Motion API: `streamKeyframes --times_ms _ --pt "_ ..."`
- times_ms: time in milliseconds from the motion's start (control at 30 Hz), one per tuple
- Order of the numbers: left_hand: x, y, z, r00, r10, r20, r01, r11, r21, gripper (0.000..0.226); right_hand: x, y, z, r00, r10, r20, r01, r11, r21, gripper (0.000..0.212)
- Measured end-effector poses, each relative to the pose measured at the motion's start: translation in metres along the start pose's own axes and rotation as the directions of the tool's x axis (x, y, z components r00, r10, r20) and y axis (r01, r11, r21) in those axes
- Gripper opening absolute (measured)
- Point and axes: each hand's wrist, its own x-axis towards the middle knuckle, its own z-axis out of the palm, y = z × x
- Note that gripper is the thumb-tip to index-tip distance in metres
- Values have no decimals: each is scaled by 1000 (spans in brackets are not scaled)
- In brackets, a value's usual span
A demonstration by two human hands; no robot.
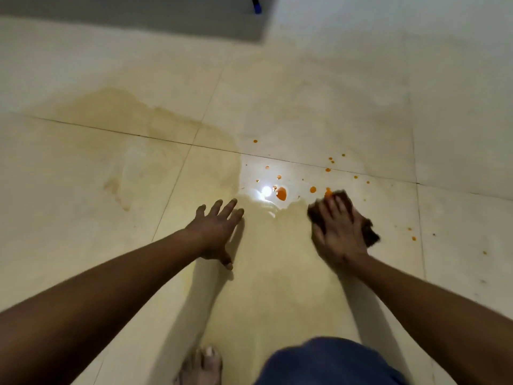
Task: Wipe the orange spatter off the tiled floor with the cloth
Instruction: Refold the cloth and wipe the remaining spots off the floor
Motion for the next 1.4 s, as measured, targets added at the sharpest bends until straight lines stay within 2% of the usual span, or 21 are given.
streamKeyframes --times_ms 67,133,200,267,300,367,400,433,467,533,567,633,700,800,867,1000,1100,1167,1233,1333,1400 --pt "28 -18 -13 1000 -20 -12 20 1000 -6 140 44 -35 -1 997 41 -71 -40 999 13 61" --pt "62 -34 -36 999 -34 7 35 999 -30 150 47 -62 14 984 -173 -52 174 985 8 58" --pt "86 -41 -55 999 -11 42 12 999 -37 159 9 -54 20 902 -425 83 428 903 -30 64" --pt "98 -44 -59 998 17 65 -13 998 -67 165 7 -5 9 862 -498 94 504 862 -57 68" --pt "102 -45 -57 997 30 71 -25 996 -82 165 22 16 2 910 -405 93 413 907 -89 68" --pt "107 -49 -47 996 49 75 -41 994 -100 166 76 26 -12 1000 -19 7 20 996 -83 69" --pt "109 -49 -42 997 54 63 -47 993 -109 166 100 8 -15 991 133 -33 -134 990 -35 69" --pt "111 -50 -40 997 58 51 -51 991 -121 167 115 -24 -13 983 173 -63 -172 985 14 67" --pt "113 -53 -38 997 58 47 -51 989 -137 166 118 -63 -4 990 109 -85 -105 993 50 66" --pt "115 -55 -37 996 71 49 -61 982 -178 165 76 -120 15 986 -166 19 164 983 77 67" --pt "115 -54 -37 996 82 44 -73 980 -184 164 41 -128 18 959 -272 82 268 962 61 69" --pt "111 -58 -40 994 96 45 -85 975 -203 163 -5 -109 12 933 -335 136 331 942 48 71" --pt "110 -58 -41 993 101 61 -85 972 -219 164 -5 -69 5 944 -287 165 295 955 -23 71" --pt "111 -58 -40 993 103 57 -88 972 -217 164 59 -46 -10 995 2 102 2 999 -37 69" --pt "113 -58 -38 993 103 59 -88 972 -217 163 114 -68 -8 993 107 45 -107 994 11 68" --pt "117 -66 -26 992 122 -39 -128 962 -243 162 137 -116 5 999 37 7 -37 997 63 68" --pt "104 -77 -20 983 144 -116 -168 958 -234 151 51 -107 3 982 -130 138 118 989 92 69" --pt "95 -86 -17 986 73 -153 -114 953 -281 143 18 -92 -3 973 -157 169 143 985 91 69" --pt "92 -95 -14 978 -18 -207 -55 938 -343 132 59 -87 -3 982 -144 124 133 987 94 67" --pt "102 -126 0 931 -162 -328 20 918 -396 106 200 -134 -5 997 -72 -15 73 992 106 63" --pt "112 -140 6 912 -170 -374 24 930 -366 91 242 -157 -5 998 16 -56 -11 996 87 63"
